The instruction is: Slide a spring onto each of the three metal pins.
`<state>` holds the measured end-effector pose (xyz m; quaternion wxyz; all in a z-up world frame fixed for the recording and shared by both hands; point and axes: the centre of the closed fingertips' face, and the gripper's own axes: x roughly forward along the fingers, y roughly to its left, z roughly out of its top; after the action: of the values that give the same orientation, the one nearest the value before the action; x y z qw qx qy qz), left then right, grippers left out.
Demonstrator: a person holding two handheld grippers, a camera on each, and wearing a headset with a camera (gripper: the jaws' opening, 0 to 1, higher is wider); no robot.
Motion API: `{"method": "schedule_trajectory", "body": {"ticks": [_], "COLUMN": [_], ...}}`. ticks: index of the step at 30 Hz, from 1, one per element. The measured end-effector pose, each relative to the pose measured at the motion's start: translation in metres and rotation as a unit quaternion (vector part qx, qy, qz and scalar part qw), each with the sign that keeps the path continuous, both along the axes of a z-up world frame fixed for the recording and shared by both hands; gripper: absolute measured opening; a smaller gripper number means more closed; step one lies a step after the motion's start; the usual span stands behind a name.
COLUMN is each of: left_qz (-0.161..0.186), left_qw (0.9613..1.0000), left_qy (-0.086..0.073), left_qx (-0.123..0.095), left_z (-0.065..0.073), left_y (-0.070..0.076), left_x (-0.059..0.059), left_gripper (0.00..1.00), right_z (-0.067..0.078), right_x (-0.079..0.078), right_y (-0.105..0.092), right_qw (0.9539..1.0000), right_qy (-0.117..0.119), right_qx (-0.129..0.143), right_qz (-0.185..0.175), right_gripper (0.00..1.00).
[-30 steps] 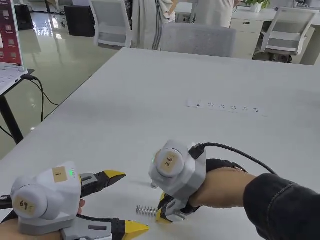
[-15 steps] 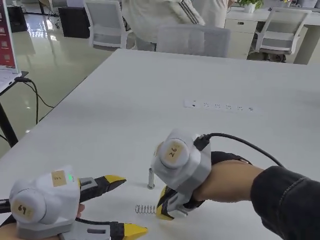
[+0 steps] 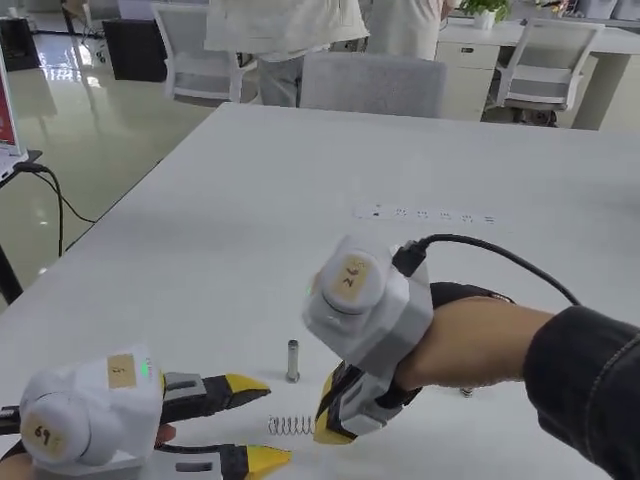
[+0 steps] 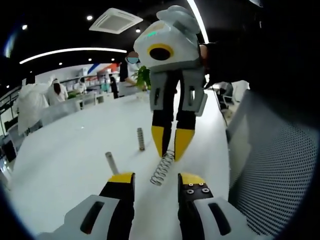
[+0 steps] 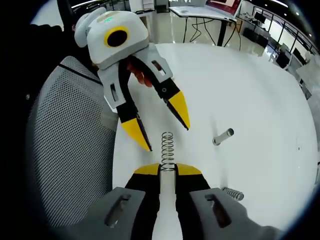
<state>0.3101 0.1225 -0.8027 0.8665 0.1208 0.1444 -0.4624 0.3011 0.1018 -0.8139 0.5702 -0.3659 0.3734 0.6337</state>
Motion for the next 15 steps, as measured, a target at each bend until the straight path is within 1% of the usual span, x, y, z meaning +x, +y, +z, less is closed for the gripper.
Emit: {"method": "schedule_trajectory", "body": {"ticks": [1, 8, 12, 15], "left_qz": [-0.004, -0.025, -0.035, -0.038], "left_qw": [1.0000, 0.9994, 0.9986, 0.9982], "left_qy": [-0.003, -0.017, -0.024, -0.025], "left_qx": [0.003, 0.015, 0.031, 0.038], "left_z": [-0.0002, -0.0004, -0.0031, -0.0042], "left_y": [-0.0011, -0.0052, -0.0069, -0.0078], "left_x": [-0.0007, -0.0038, -0.0055, -0.0064], "left_gripper": [0.22, 0.06, 0.05, 0.04], "right_z": [0.0002, 0.0028, 0.0044, 0.0078], "right_x": [-0.0008, -0.0047, -0.0058, -0.0065], "right_y": [-0.0002, -0.0007, -0.0006, 0.0002], "right_qw": [1.0000, 1.0000, 0.9999, 0.9999], "right_qy": [0.001, 0.006, 0.010, 0.011], "right_qx": [-0.001, -0.005, -0.008, -0.007], "right_qz": [0.001, 0.004, -0.002, -0.004], "right_gripper": [0.08, 0.08, 0.08, 0.08]}}
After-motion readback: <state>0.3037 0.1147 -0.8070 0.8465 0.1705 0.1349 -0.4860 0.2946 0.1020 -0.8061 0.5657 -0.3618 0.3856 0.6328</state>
